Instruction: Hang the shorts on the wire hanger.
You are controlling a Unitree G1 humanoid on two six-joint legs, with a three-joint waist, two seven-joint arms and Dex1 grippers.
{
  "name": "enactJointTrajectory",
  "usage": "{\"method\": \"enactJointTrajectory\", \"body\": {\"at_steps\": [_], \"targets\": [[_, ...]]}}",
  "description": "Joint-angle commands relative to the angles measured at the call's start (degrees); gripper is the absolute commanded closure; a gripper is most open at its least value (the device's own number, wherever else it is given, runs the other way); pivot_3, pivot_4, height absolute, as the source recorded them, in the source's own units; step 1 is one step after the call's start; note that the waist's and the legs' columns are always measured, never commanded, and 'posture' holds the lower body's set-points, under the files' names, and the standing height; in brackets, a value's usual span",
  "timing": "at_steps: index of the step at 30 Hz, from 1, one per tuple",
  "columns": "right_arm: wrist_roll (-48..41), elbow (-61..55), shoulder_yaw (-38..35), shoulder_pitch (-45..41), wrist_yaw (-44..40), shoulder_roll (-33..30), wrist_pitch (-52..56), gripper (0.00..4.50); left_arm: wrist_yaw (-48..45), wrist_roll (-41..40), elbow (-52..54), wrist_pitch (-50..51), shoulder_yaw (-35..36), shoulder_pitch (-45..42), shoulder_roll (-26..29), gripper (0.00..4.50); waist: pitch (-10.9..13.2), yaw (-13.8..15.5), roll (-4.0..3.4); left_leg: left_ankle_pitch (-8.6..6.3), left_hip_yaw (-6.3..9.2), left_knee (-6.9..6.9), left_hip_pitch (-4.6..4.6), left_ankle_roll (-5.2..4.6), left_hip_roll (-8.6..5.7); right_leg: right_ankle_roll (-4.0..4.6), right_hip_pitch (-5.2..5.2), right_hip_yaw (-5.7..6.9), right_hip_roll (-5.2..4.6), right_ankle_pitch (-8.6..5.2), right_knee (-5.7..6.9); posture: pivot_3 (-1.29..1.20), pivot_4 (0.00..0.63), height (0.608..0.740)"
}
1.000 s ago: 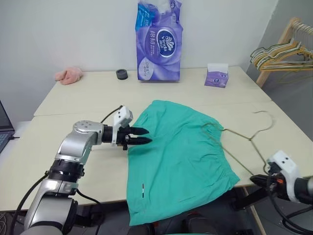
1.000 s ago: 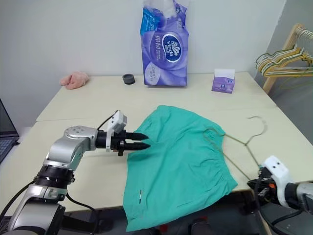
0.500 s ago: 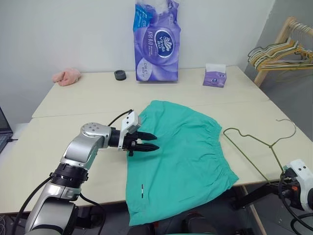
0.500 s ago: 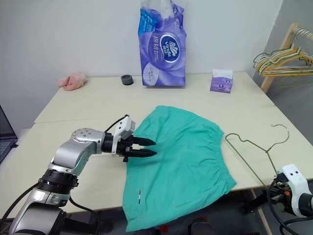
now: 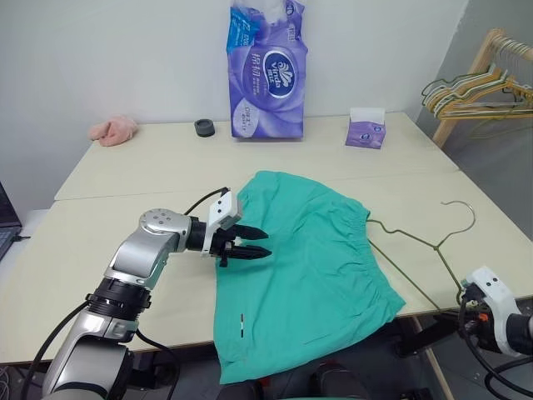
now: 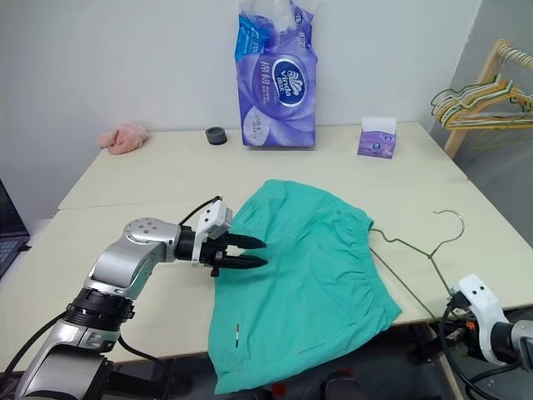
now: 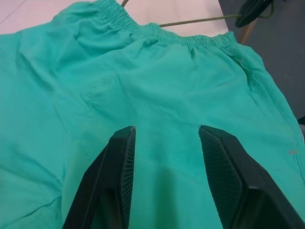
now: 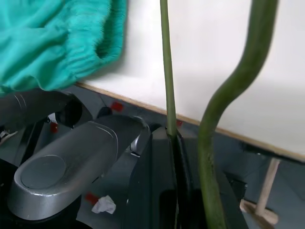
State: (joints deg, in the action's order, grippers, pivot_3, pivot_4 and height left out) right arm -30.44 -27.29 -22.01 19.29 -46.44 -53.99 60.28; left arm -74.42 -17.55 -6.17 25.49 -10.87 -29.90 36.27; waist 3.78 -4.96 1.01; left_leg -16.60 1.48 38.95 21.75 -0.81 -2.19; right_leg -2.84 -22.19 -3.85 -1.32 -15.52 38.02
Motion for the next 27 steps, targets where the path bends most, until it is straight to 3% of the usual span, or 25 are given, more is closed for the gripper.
{"method": "enactJointTrajectory", "body": {"at_steps": [1,13,21,27], "targets": [[-1.6,-3.6,0.4,-2.0,-1.0,-2.1,0.7,4.50,0.2,0.2,0.7,-1.5,0.8,-0.1,0.7,2.28,0.0,0.0,0.00,0.00,0.00,0.00,0.00,0.00,0.00,0.00,0.00,0.00,0.00,0.00,0.00,-0.15,0.035,0.740],[6.8,0.7,14.1,-11.7,0.5,-7.4,-5.0,4.50,1.6,1.1,-0.9,-3.5,1.1,-0.4,0.3,2.28,0.0,0.1,0.03,0.00,0.03,0.01,0.02,0.00,0.00,0.06,-0.03,0.03,0.00,0.04,0.00,-0.15,0.024,0.740],[6.2,3.2,15.3,-14.9,2.5,-2.9,-4.0,4.50,1.7,1.8,-2.1,-4.8,0.8,-0.8,0.3,2.28,0.0,0.1,0.04,0.00,0.02,0.02,0.01,0.00,0.00,0.05,-0.03,0.01,0.00,0.05,0.01,-0.16,0.025,0.740],[3.3,9.4,19.2,-26.3,0.6,0.7,0.3,4.50,2.3,2.7,-4.1,-6.6,1.0,-2.1,-0.6,2.28,0.0,-0.2,0.03,0.00,0.03,0.02,0.01,0.00,0.00,0.06,-0.04,0.02,0.00,0.06,0.05,-0.16,0.021,0.740]]}}
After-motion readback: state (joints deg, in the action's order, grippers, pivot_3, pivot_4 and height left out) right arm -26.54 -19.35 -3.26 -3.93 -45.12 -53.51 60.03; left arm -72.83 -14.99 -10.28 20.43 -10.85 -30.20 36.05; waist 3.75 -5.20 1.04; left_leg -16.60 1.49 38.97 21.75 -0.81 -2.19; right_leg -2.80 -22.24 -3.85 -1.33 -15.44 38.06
